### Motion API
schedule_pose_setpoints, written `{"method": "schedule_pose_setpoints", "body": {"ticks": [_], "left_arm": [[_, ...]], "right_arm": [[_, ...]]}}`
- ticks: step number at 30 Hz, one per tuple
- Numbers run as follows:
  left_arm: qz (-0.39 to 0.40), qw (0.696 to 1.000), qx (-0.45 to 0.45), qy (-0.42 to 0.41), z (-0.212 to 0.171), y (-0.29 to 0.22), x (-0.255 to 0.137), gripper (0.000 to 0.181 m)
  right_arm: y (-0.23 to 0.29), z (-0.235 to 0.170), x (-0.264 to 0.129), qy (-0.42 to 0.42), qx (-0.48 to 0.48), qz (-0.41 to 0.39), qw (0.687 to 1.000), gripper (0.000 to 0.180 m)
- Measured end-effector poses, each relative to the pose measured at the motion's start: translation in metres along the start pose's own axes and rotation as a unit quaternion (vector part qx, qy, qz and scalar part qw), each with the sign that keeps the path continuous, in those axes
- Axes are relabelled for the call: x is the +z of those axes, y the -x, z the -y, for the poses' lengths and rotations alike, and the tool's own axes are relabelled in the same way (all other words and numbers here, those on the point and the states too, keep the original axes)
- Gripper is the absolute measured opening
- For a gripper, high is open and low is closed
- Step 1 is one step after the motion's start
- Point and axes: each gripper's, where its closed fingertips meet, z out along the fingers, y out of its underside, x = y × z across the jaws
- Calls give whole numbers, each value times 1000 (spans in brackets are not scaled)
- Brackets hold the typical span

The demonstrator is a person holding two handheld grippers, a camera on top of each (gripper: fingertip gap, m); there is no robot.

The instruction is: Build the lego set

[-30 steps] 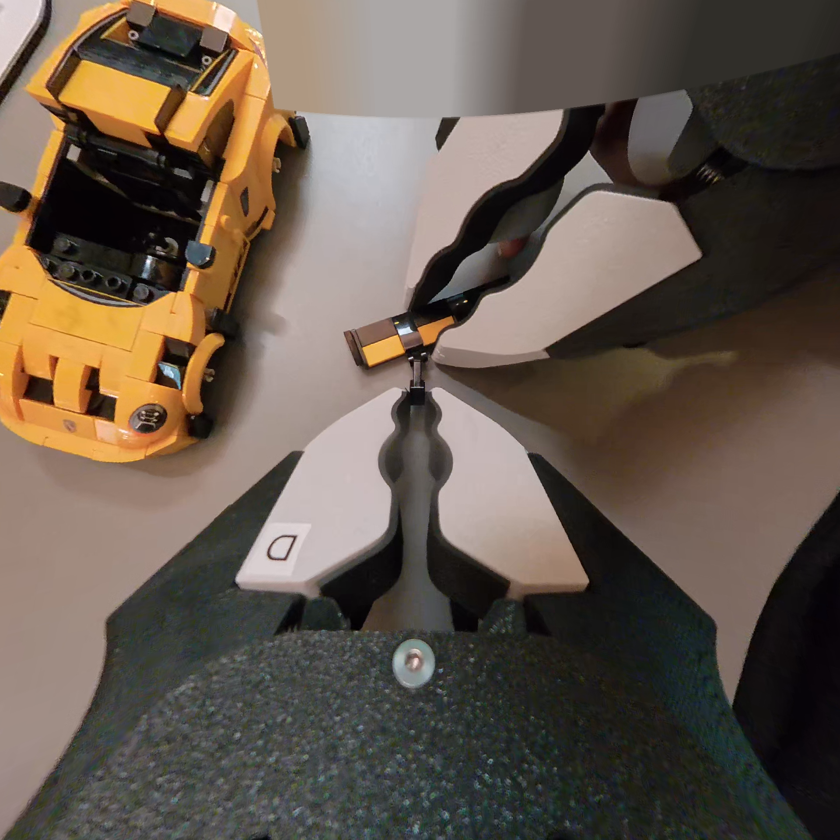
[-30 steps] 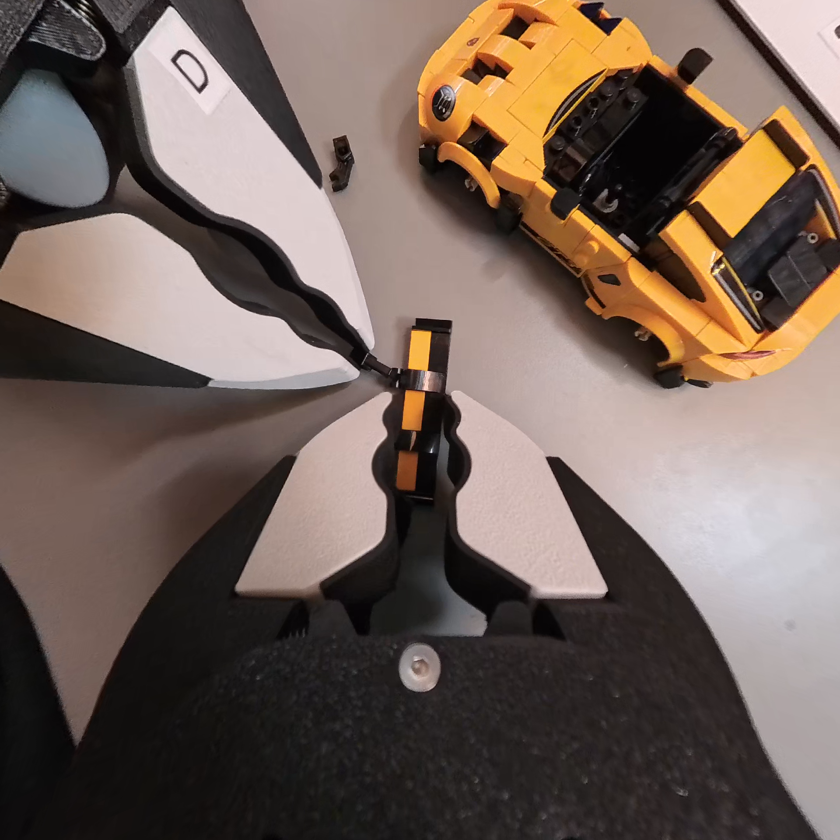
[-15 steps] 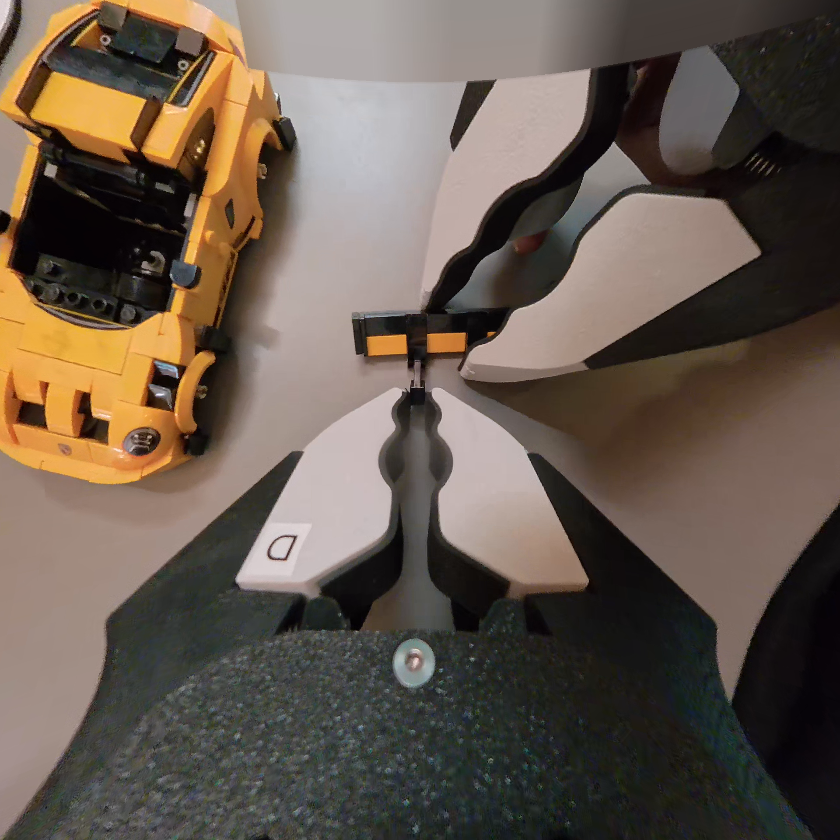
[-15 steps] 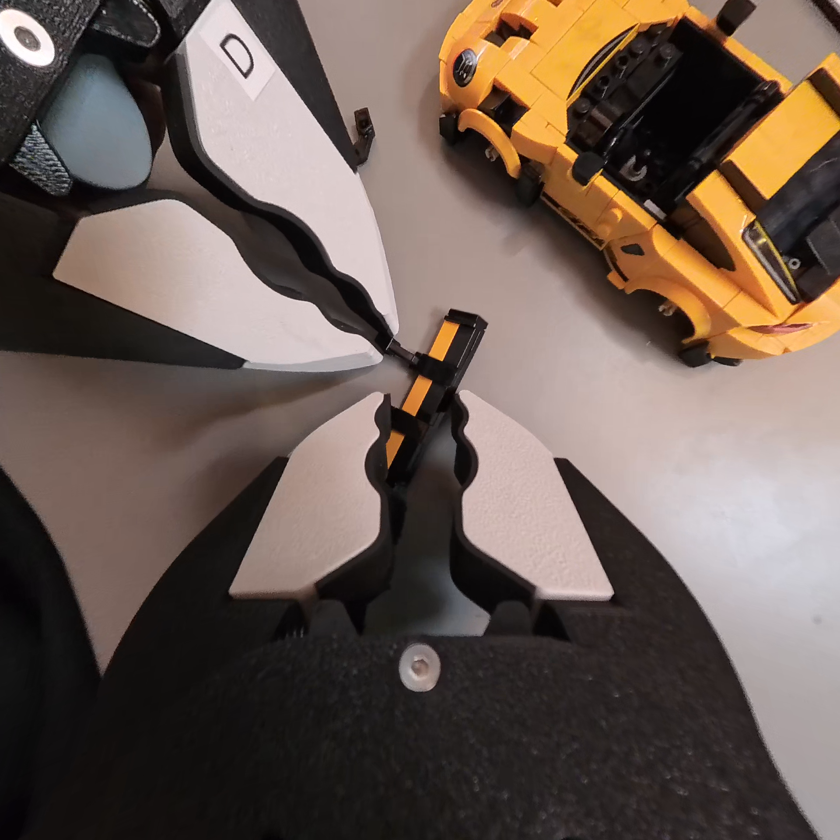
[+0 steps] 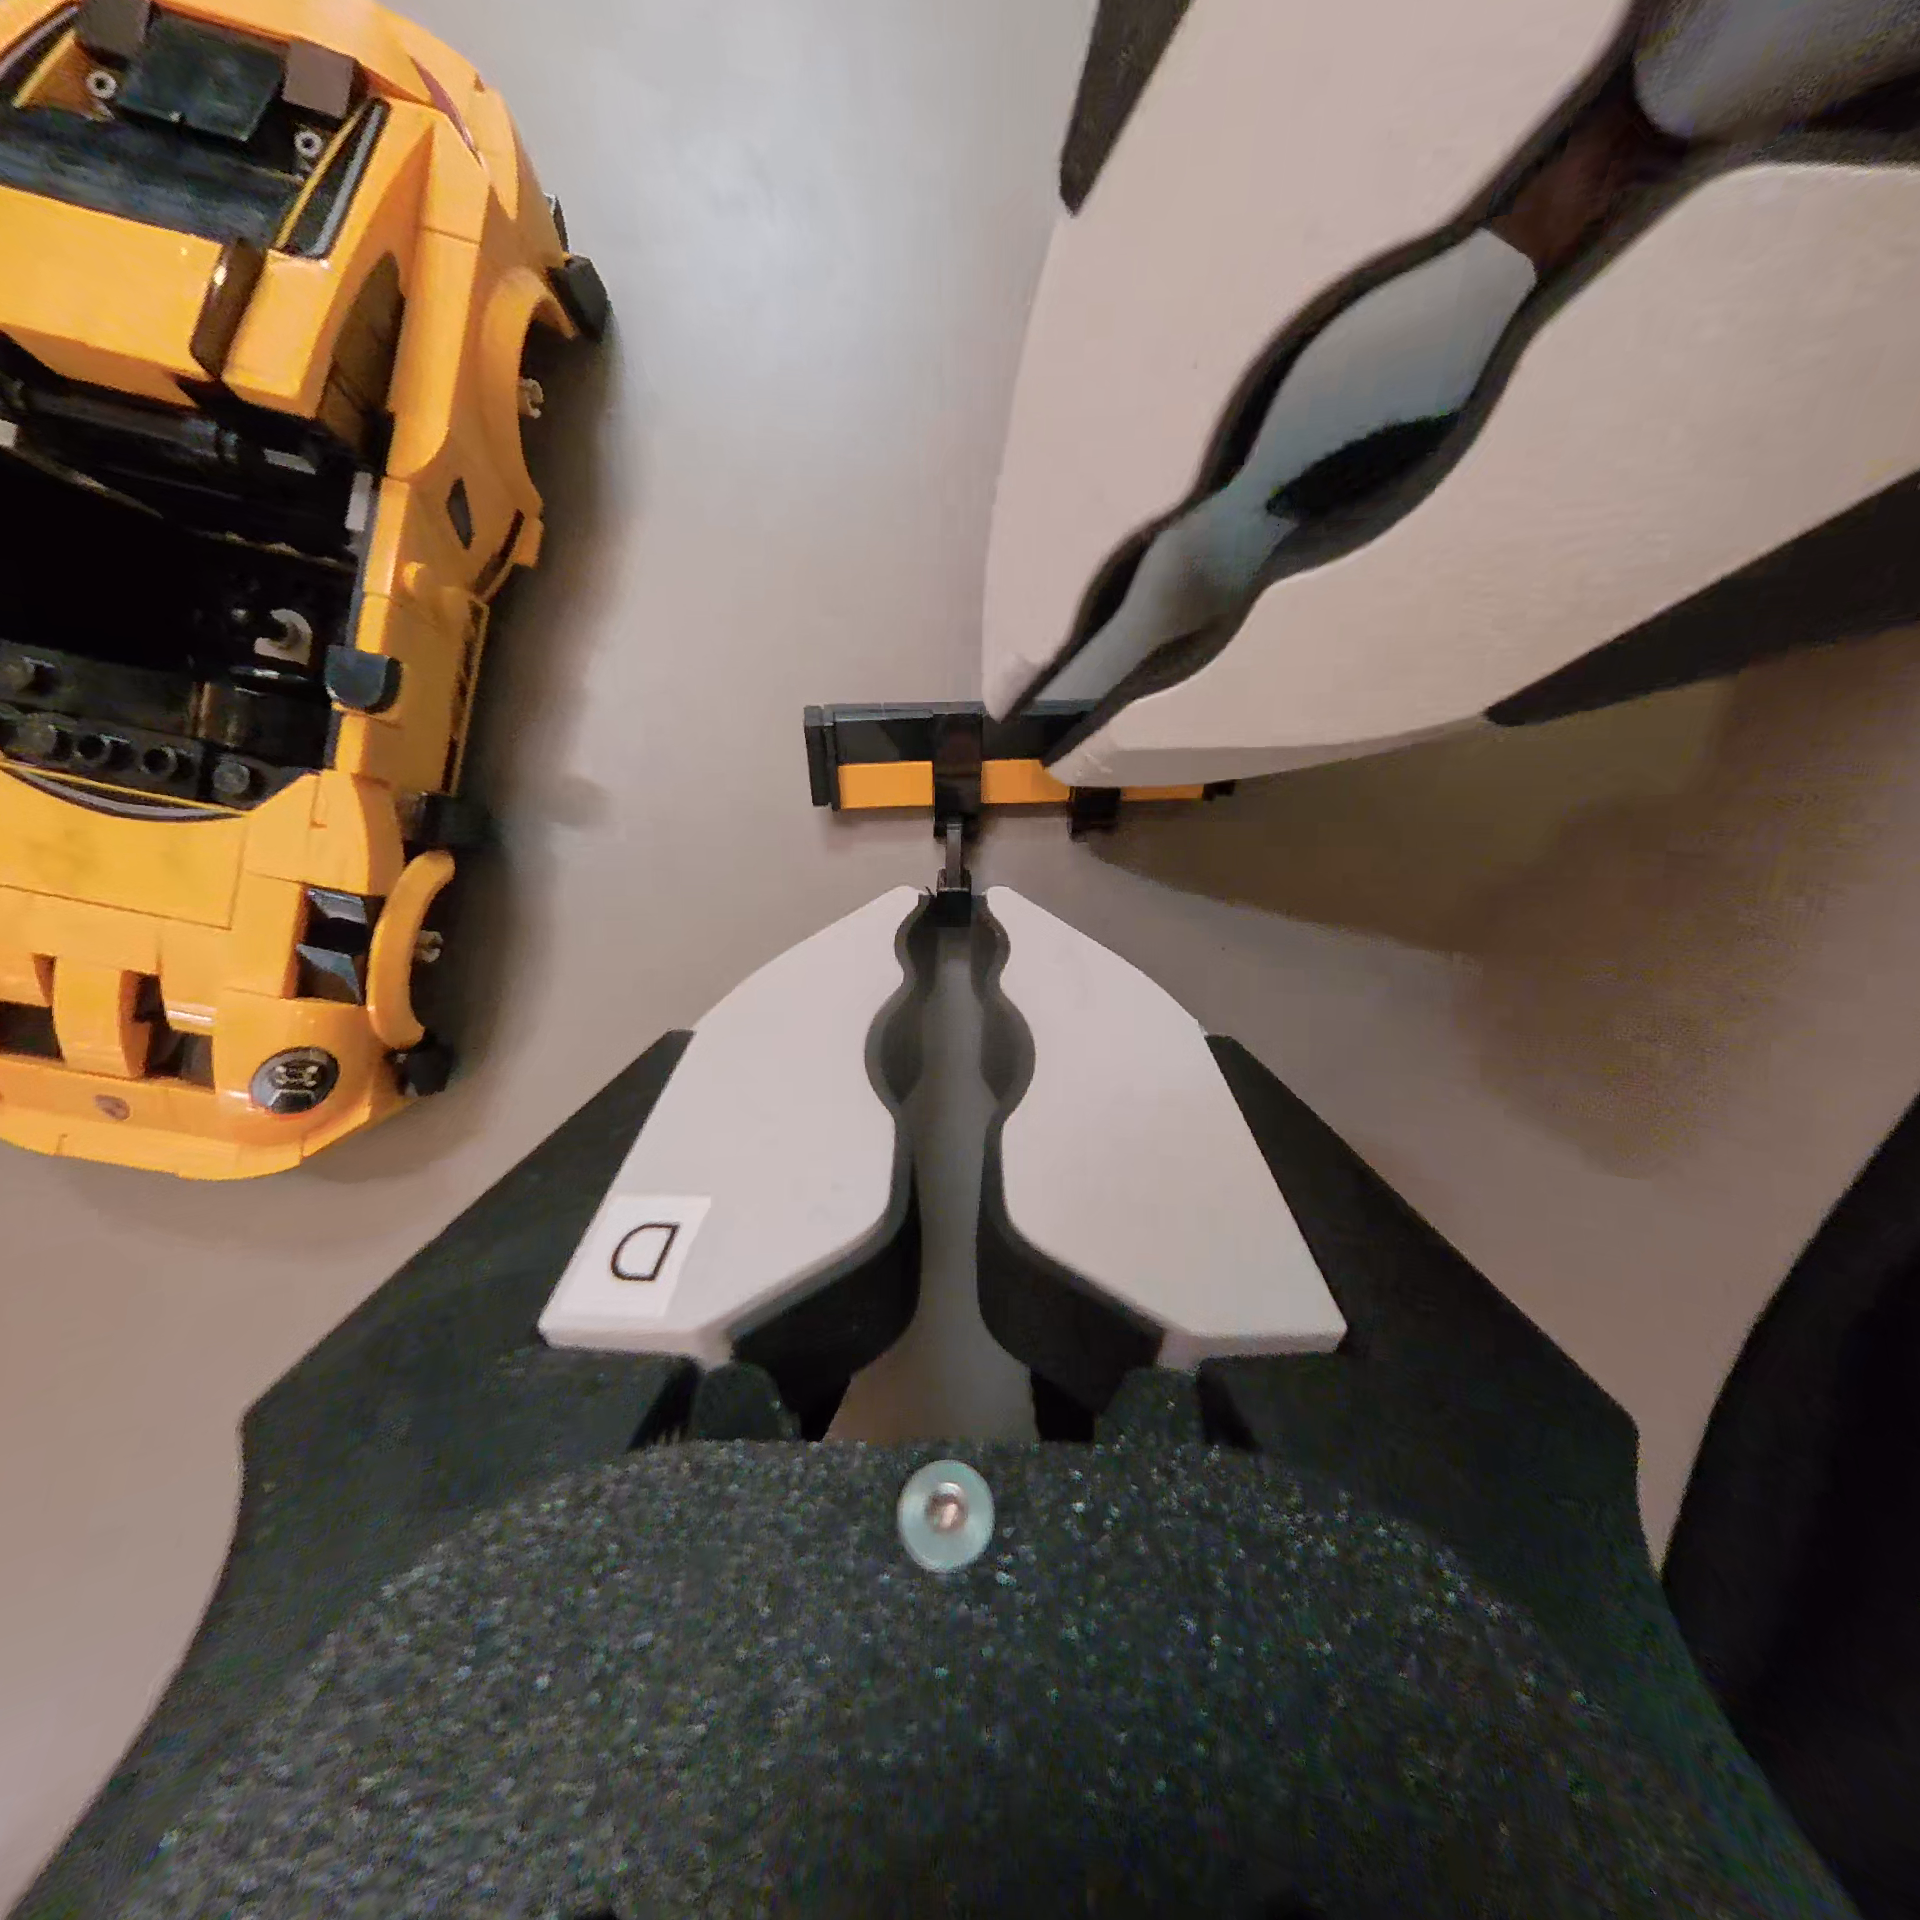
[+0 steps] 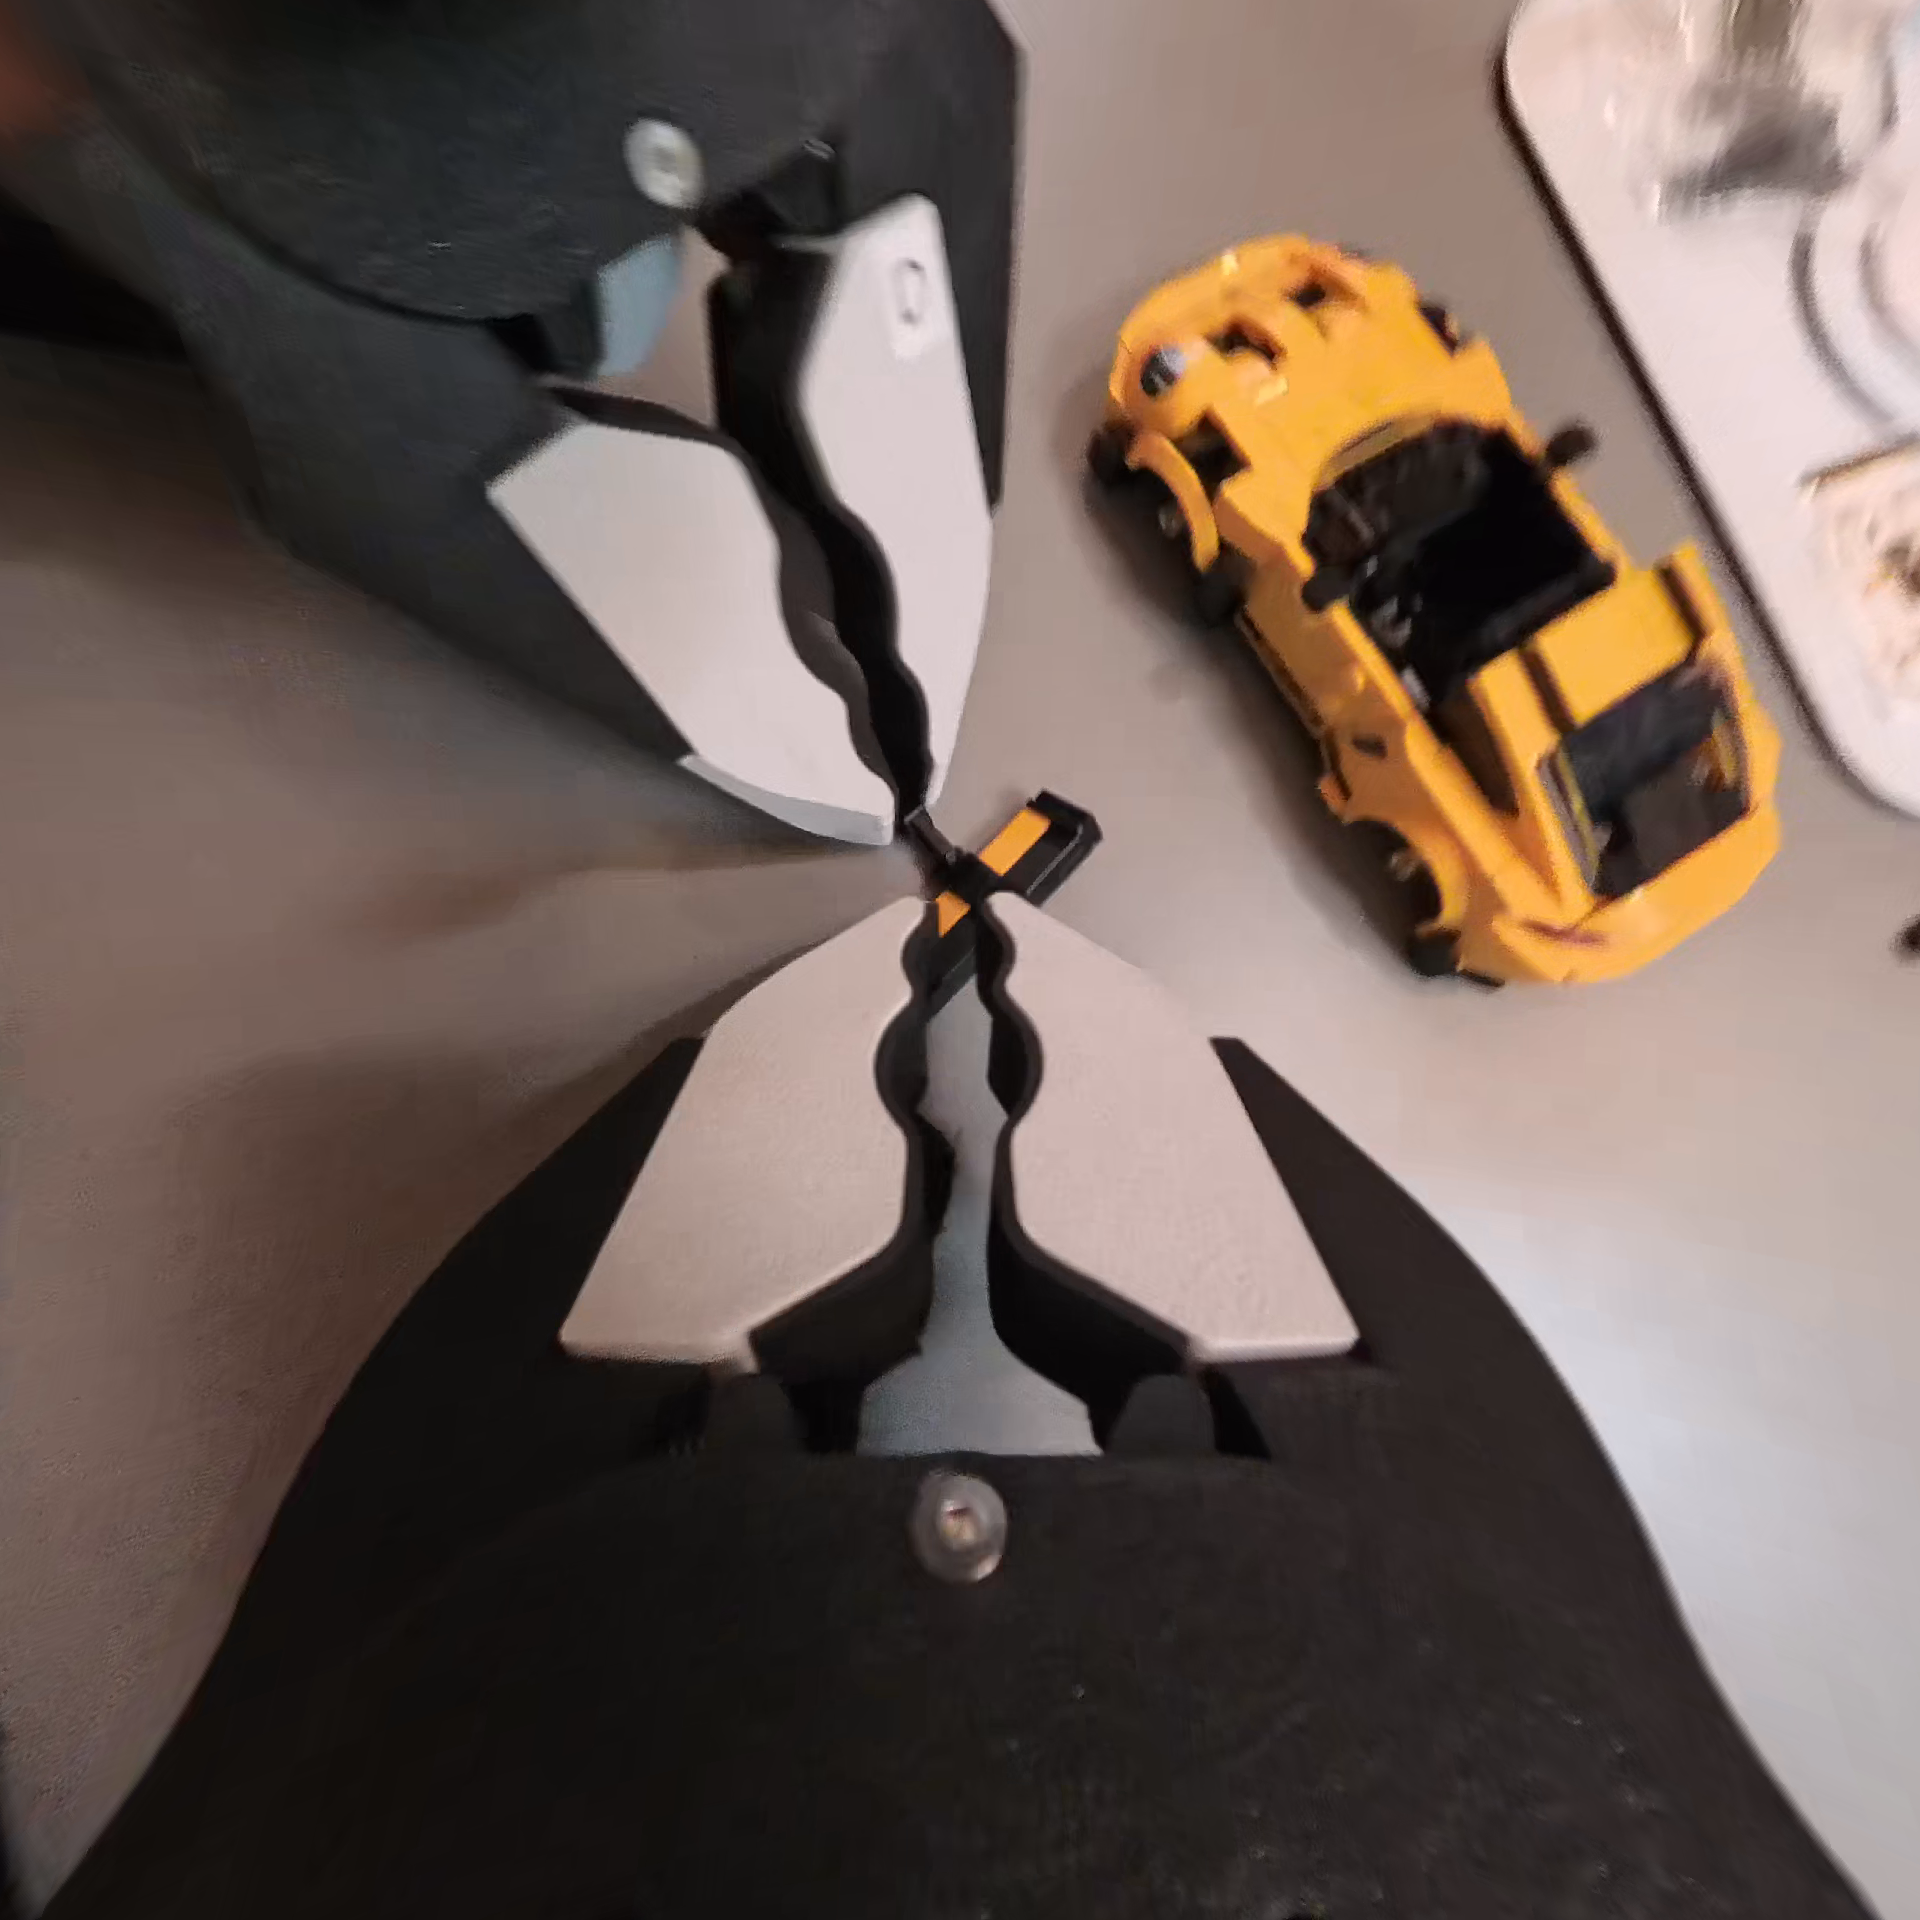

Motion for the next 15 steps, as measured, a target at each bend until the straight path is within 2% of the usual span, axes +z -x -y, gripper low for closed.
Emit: {"method": "schedule_pose_setpoints", "body": {"ticks": [3, 8, 15], "left_arm": [[-1, 1000, 2, 4, 1, 0, 1, 6], [-2, 1000, 7, 7, 2, 0, 1, 6], [-11, 1000, 1, 4, 3, 0, 2, 7]], "right_arm": [[0, 5, 4, -6, -71, -10, 997, 0], [-1, 5, 15, 15, -115, 3, 993, 0], [-2, 2, 20, 35, -117, 8, 993, 0]]}}
